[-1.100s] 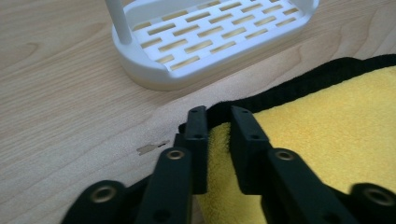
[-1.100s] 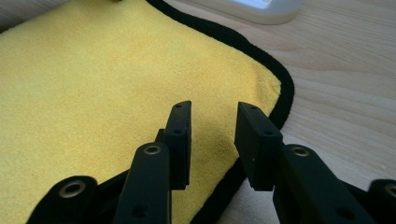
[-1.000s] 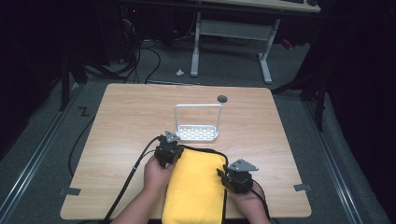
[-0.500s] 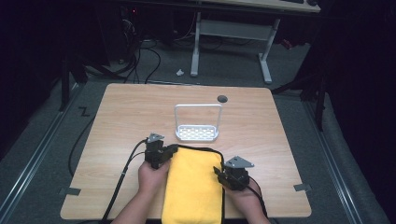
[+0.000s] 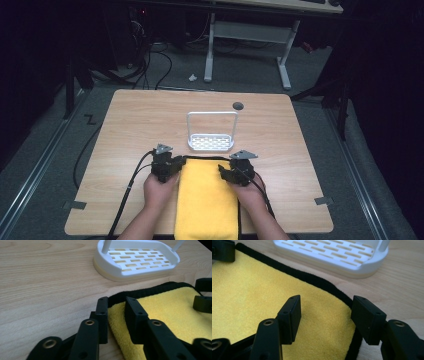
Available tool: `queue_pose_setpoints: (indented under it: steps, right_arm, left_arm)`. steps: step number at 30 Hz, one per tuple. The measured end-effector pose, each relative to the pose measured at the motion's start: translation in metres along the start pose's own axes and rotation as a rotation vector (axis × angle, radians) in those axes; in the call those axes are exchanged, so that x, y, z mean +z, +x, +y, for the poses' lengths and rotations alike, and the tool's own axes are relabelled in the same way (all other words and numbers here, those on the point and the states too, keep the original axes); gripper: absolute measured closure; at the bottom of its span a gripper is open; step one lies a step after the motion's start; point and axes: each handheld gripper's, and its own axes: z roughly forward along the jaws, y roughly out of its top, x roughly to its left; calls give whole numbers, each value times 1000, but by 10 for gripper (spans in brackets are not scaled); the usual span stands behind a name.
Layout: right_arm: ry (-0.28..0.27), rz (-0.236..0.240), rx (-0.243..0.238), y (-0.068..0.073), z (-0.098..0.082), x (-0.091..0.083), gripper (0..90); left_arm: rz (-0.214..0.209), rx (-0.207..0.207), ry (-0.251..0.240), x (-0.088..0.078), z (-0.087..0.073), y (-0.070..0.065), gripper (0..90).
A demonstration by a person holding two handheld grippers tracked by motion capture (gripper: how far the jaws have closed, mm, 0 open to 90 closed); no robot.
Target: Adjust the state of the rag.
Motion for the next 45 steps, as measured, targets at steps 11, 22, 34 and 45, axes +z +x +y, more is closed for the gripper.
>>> queue_pose_setpoints:
  steps: [11,22,34,45]
  right_arm:
    - [5,31,31,-1,-1,8,441]
    - [7,57,-21,6,0,9,723]
    - [-44,70,-61,10,-4,2,813]
    - [-137,60,-77,13,-5,-22,812]
  left_arm:
    - [-44,-6,34,-2,-9,-4,549]
    - [-44,27,45,0,-10,-8,659]
    - [-66,-6,63,-3,-7,-5,778]
    - [-74,42,-37,-17,-4,-20,847]
